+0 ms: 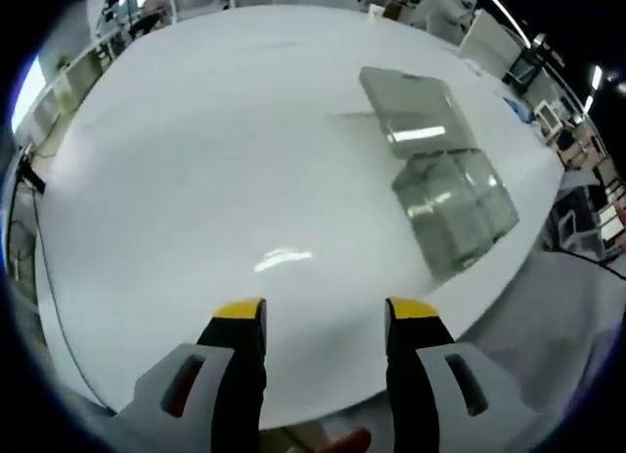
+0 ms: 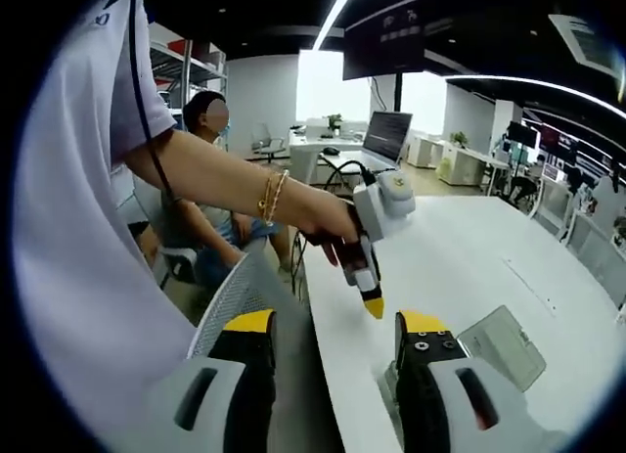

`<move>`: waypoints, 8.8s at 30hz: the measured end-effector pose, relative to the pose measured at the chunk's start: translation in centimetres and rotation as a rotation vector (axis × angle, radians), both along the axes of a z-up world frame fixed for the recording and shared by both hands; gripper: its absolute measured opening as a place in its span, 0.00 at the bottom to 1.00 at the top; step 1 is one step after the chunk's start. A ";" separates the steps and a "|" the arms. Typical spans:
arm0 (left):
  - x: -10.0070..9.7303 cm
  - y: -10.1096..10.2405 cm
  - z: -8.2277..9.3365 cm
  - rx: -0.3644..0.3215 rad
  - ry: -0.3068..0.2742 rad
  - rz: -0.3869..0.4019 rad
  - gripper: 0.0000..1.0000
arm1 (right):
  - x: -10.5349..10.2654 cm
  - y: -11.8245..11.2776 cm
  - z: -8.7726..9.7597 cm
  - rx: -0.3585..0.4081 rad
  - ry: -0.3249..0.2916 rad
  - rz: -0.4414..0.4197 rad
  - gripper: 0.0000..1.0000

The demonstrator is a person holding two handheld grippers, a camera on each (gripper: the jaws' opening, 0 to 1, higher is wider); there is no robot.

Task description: Insert the divider into the dual guide fixture by aligning both edges with the guide slots and pushing it downward to the bottom, including one-sided entry, uneven engagement, binding, and posture correction.

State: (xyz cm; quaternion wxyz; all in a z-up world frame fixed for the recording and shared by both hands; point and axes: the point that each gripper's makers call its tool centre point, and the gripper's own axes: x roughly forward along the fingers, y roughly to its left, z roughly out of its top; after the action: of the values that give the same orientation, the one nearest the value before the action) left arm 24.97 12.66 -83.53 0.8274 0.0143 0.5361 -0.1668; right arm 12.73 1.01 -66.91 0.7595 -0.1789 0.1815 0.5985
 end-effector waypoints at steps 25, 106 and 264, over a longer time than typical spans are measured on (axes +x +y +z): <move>2.3 1.5 -2.7 0.202 -0.001 0.172 0.46 | 1.4 -1.6 1.2 0.095 0.019 -0.059 0.43; 2.6 1.6 -3.6 0.178 0.017 0.308 0.39 | 2.0 -3.2 3.4 0.112 0.007 -0.103 0.51; 0.6 -14.9 14.7 -0.073 -0.811 -0.227 0.29 | 8.6 -9.8 4.8 0.136 0.067 -0.437 0.15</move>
State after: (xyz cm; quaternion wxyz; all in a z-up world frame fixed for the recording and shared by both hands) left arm 25.59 -2.21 -68.79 0.9478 0.1084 0.1556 -0.2564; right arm 21.34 -8.78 -62.16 0.8749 -0.0639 0.2001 0.4363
